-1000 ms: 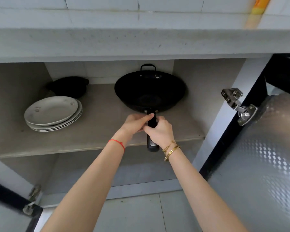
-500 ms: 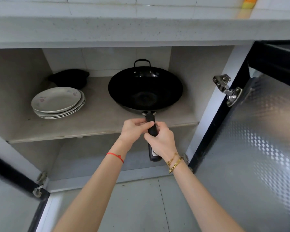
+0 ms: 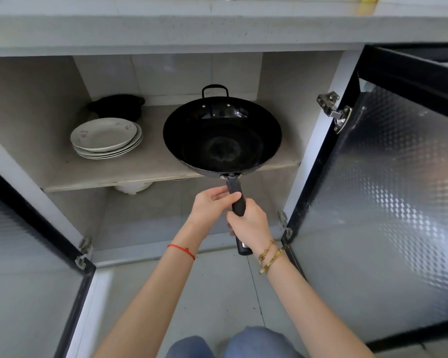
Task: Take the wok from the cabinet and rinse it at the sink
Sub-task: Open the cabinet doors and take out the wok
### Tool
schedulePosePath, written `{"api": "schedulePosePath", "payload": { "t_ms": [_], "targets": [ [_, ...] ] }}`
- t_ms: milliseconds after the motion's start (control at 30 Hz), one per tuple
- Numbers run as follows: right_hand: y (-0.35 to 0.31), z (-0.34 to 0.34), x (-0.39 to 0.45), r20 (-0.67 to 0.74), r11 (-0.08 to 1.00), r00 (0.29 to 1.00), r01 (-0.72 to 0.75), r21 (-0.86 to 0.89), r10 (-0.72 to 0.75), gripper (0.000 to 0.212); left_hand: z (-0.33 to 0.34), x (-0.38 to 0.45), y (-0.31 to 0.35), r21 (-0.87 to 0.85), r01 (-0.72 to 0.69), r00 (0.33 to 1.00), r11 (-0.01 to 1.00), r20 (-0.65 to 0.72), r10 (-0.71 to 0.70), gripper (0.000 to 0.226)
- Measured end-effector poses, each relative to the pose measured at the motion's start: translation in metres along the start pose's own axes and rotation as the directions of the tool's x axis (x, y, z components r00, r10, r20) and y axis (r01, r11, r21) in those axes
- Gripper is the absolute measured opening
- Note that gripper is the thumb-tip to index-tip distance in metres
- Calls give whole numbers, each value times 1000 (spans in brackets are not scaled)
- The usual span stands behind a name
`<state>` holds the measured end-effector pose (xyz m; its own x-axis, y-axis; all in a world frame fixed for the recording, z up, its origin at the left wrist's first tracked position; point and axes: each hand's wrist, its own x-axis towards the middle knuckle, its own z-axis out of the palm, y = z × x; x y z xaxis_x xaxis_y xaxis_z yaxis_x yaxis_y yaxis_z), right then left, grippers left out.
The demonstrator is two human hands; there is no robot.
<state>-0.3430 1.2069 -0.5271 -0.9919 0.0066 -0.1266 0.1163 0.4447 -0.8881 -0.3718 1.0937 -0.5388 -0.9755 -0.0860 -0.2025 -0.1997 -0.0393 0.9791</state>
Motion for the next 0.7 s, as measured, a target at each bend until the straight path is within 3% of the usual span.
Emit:
{"api": "schedulePosePath", "payload": {
  "t_ms": [233,367,500,700],
  "targets": [
    [4,-4,8,86,988,993,-89,125,79,17,3,7,-1,-51,49,988,997,146,-41,31],
    [10,-4,10,115,985,990,-95,147,78,17,6,17,-10,-89,41,997,995,73,-34,37],
    [-1,-11,-2,119,983,985,-139,121,124,17,10,1,-3,-132,60,997,990,46,-54,26],
    [-35,-43,-61,183,963,948,-268,16,261,11,18,-66,28,-186,222,975,957,54,-216,41]
  ]
}}
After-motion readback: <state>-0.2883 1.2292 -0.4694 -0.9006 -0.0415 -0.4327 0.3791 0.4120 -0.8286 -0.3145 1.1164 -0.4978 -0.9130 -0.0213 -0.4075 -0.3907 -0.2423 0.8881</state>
